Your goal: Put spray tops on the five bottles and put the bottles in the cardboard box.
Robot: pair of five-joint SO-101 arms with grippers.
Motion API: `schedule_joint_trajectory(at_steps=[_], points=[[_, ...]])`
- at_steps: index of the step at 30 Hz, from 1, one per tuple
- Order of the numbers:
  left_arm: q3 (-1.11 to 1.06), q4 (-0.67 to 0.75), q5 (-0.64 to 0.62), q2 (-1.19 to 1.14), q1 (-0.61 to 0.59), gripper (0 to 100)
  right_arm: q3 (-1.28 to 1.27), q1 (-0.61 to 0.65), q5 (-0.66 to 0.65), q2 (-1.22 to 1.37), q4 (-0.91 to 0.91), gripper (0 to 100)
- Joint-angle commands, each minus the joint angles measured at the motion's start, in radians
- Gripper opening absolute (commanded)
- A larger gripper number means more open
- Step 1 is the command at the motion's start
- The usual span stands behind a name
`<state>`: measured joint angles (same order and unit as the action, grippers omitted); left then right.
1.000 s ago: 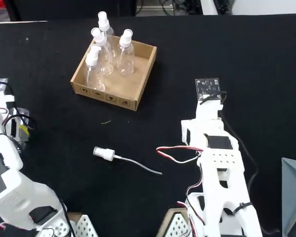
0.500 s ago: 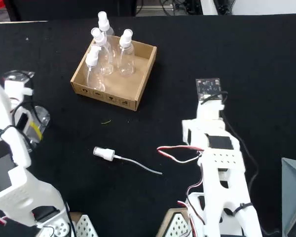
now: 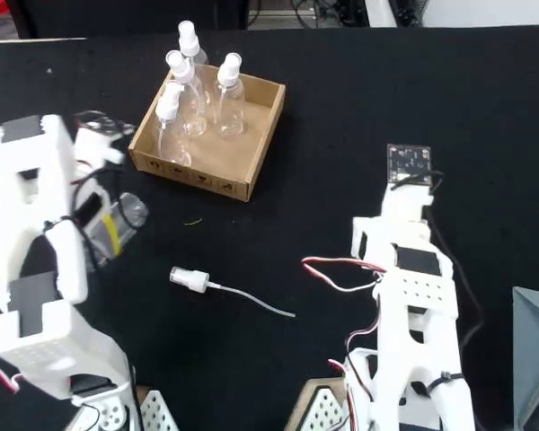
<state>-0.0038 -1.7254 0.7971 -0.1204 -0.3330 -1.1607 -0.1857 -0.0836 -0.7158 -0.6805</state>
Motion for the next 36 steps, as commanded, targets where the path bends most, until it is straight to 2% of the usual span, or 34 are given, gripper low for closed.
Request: schedule_joint_trajectory(at_steps=[1, 11, 20, 25, 31, 33, 36], points=[[0.012, -0.018, 0.014, 0.095, 0.108, 8, 0.022, -0.035, 0.011, -0.041, 0.048, 15.9], [-0.09, -0.002, 0.015, 0.16, 0.398, 8, 0.024, -0.075, 0.011, -0.041, 0.057, 15.9], [-0.09, 0.13, 0.018, 0.158, 0.576, 8, 0.024, -0.086, 0.034, -0.041, 0.057, 15.9], [-0.09, 0.175, 0.121, 0.158, 0.684, 8, 0.024, -0.095, 0.064, -0.041, 0.057, 15.9], [-0.117, 0.308, 0.135, 0.158, 0.763, 8, 0.024, -0.112, 0.066, -0.041, 0.057, 15.9], [-0.147, 0.35, 0.132, 0.158, 0.786, 11, 0.024, -0.112, 0.066, -0.041, 0.057, 15.9], [-0.191, 0.39, 0.109, 0.158, 0.796, 22, 0.024, -0.109, 0.066, -0.041, 0.057, 15.9]])
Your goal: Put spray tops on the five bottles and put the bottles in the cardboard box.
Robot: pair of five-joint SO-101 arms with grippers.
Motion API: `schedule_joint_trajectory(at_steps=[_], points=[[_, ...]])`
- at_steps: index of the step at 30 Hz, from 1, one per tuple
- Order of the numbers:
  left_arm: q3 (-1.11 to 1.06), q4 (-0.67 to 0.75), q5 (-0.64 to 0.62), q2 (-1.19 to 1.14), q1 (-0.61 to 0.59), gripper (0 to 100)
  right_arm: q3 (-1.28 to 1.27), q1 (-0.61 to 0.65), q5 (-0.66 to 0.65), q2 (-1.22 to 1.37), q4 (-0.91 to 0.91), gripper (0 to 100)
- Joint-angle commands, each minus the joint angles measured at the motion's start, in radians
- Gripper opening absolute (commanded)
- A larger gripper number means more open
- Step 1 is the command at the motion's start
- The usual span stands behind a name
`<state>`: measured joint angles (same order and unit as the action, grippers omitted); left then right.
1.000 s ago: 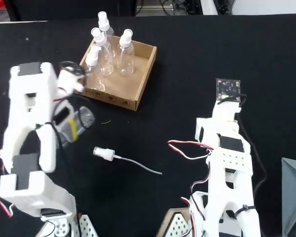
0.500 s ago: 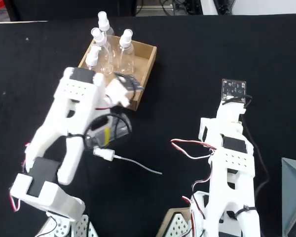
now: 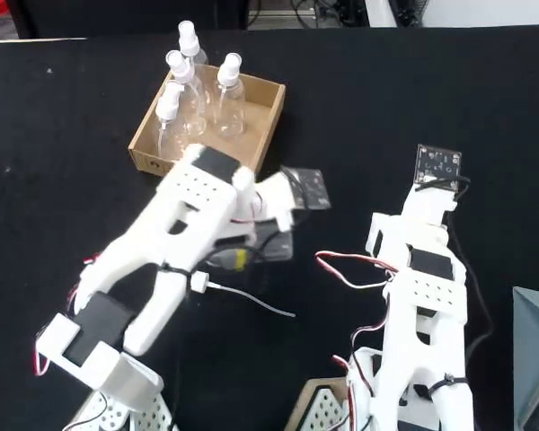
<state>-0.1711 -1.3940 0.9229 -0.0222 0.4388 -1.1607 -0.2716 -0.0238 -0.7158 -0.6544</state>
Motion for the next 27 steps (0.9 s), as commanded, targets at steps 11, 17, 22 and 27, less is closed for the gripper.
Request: schedule_joint_trajectory(at_steps=[11, 17, 22, 27], points=[[0.013, 0.103, -0.146, 0.074, -0.022, 26, 0.024, -0.021, 0.006, -0.041, 0.031, 15.9], [0.145, 0.009, -0.209, 0.074, -0.093, 26, 0.024, -0.02, 0.006, -0.041, 0.031, 15.9], [0.213, -0.08, -0.267, 0.074, -0.136, 26, 0.024, -0.02, 0.006, -0.041, 0.031, 15.9], [0.266, -0.161, -0.358, 0.074, -0.182, 26, 0.022, -0.018, -0.002, -0.041, 0.031, 15.9]])
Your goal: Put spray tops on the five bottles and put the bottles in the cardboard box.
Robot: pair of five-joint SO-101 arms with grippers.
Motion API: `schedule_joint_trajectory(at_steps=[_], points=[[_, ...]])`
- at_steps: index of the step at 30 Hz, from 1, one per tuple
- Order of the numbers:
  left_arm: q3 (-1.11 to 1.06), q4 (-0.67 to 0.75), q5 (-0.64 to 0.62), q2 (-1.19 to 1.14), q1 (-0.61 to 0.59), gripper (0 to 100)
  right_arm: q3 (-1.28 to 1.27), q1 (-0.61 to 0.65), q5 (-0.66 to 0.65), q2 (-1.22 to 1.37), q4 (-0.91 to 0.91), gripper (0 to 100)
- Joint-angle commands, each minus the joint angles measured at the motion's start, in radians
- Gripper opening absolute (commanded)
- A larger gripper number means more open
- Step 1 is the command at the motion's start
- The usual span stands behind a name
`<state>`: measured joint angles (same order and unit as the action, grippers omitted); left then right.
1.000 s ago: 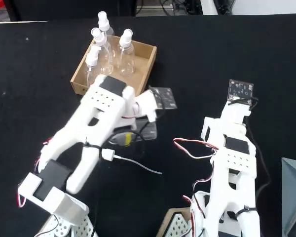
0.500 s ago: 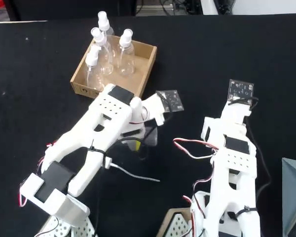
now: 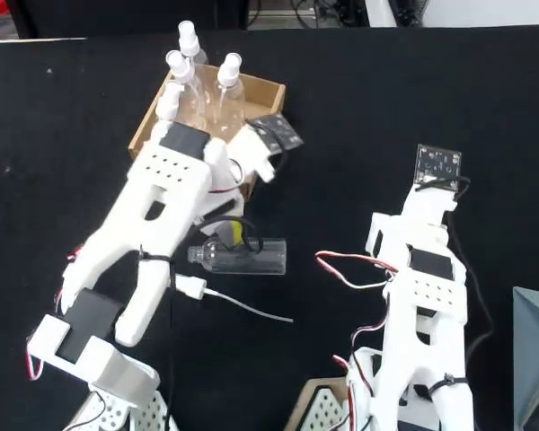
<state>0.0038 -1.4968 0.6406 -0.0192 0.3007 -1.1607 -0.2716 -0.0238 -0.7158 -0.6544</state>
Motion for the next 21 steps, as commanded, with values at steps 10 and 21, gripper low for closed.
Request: schedule_joint_trajectory(at_steps=[10, 21], points=[[0.171, -0.262, -0.351, 0.071, -0.139, 24, 0.021, -0.018, -0.002, -0.041, 0.031, 15.9], [0.035, -0.262, -0.588, 0.072, -0.183, 18, 0.022, -0.018, -0.002, -0.041, 0.031, 15.9]])
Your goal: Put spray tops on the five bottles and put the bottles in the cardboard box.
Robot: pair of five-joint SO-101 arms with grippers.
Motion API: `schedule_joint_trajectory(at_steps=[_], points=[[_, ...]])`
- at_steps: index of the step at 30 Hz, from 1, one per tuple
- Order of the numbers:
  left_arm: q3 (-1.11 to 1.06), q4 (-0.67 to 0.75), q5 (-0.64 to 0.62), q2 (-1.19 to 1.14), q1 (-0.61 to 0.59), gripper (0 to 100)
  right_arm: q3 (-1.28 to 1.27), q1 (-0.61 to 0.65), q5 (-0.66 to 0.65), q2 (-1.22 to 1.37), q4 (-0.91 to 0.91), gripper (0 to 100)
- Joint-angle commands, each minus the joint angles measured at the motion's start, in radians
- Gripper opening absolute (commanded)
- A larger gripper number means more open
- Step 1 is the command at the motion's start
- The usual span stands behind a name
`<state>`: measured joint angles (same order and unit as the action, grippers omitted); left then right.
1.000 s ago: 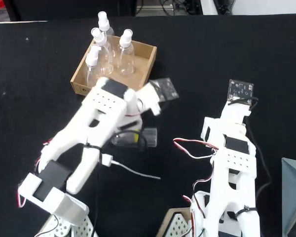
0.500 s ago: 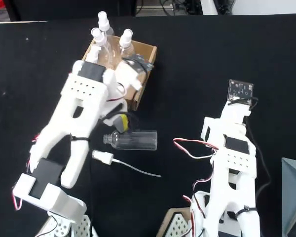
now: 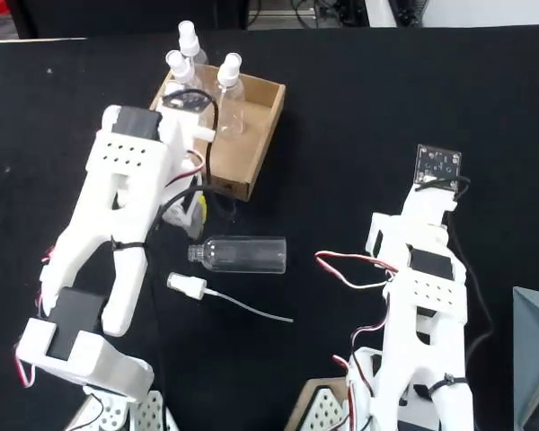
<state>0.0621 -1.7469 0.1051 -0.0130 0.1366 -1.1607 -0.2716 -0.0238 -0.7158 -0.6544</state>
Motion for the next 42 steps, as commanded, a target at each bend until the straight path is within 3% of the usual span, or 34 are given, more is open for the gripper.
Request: schedule_joint_trajectory(at_steps=[1, 11, 18, 24, 31, 42], points=[[-0.027, -0.012, -0.072, 0.069, -0.036, 18, 0.025, -0.018, -0.003, -0.041, 0.029, 16.0], [-0.137, -0.006, -0.126, 0.304, -0.334, 19, 0.234, 0.074, -0.17, -0.041, -0.219, 16.0], [-0.348, 0.143, -0.126, 0.39, -0.506, 18, 0.36, 0.157, -0.27, -0.041, -0.353, 15.9], [-0.553, 0.307, -0.132, 0.479, -0.57, 18, 0.552, 0.212, -0.347, -0.033, -0.555, 16.2], [-0.762, 0.509, -0.265, 0.54, -0.633, 18, 0.765, 0.388, -0.474, -0.033, -0.813, 16.2], [-0.788, 0.539, -0.267, 0.535, -0.69, 18, 0.789, 0.641, -0.488, -0.028, -0.838, 16.4]])
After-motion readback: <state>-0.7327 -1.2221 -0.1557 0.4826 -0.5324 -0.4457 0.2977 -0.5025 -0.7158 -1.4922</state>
